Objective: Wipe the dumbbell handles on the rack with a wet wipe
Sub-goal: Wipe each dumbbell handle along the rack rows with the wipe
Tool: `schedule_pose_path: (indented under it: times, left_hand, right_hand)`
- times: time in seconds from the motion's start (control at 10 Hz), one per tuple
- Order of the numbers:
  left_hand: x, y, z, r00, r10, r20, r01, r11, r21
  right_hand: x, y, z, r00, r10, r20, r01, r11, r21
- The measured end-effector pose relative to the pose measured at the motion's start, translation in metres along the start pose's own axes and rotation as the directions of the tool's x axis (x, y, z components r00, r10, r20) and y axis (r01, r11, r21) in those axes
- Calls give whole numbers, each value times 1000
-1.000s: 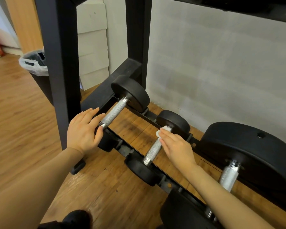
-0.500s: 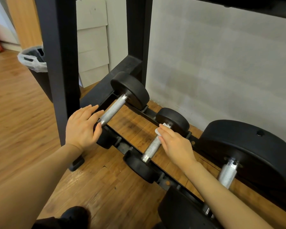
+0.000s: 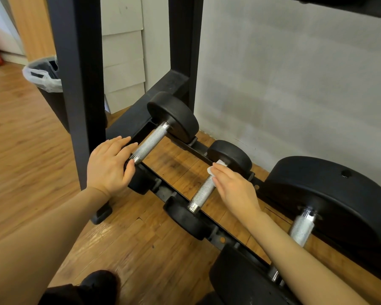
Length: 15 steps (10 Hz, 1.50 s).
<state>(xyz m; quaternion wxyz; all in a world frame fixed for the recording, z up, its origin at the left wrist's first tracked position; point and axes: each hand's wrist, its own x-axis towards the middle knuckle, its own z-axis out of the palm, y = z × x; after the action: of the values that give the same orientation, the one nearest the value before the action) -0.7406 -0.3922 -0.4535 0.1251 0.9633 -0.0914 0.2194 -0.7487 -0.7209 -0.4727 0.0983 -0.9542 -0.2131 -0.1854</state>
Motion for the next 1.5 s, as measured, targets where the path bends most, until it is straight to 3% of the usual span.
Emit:
schedule_pose_path:
  times: [0.1, 0.2, 0.3, 0.4, 0.6, 0.7, 0.9, 1.1, 1.3, 1.5]
  left_hand:
    - [-1, 0, 0, 1000, -4, 4, 4, 1000, 2]
    - [0, -1, 0, 1000, -5, 7, 5, 1000, 2]
    - [0, 0, 1, 1000, -1, 4, 1, 1000, 3]
    - [0, 0, 0, 1000, 3, -3, -3, 1000, 5]
    - [0, -1, 1, 1000, 7, -4, -7, 1000, 12]
    - [0, -2, 1, 1000, 13, -2, -13, 1000, 12]
    - [0, -1, 1, 1000, 8, -8, -8, 1000, 6]
    - [0, -1, 1, 1000, 8, 0, -8, 1000, 9]
    - [1, -2, 1, 1000, 7, 2, -7, 1000, 10]
    - [1, -2, 1, 1000, 0, 5, 0, 1000, 9]
  right_hand:
    - [-7, -3, 1, 996, -93, -19, 92, 996, -14]
    - [-6, 2, 0, 997, 4, -80, -8, 999, -50]
    - [-8, 4, 4, 995, 0, -98, -4, 999, -32]
    - [-12, -4, 7, 990, -128, -63, 131, 990, 45]
    - [-8, 5, 0, 990, 43, -135, -44, 999, -7]
    - [-12, -1, 5, 991, -100, -94, 104, 994, 42]
    - [-7, 12, -2, 995, 43, -90, -38, 997, 63]
    - [-9, 4, -3, 995, -104, -2, 103, 983, 151]
    - [-8, 5, -9, 999, -40, 9, 36, 961, 273]
    - [-8, 3, -6, 990, -49, -131, 56, 997, 47]
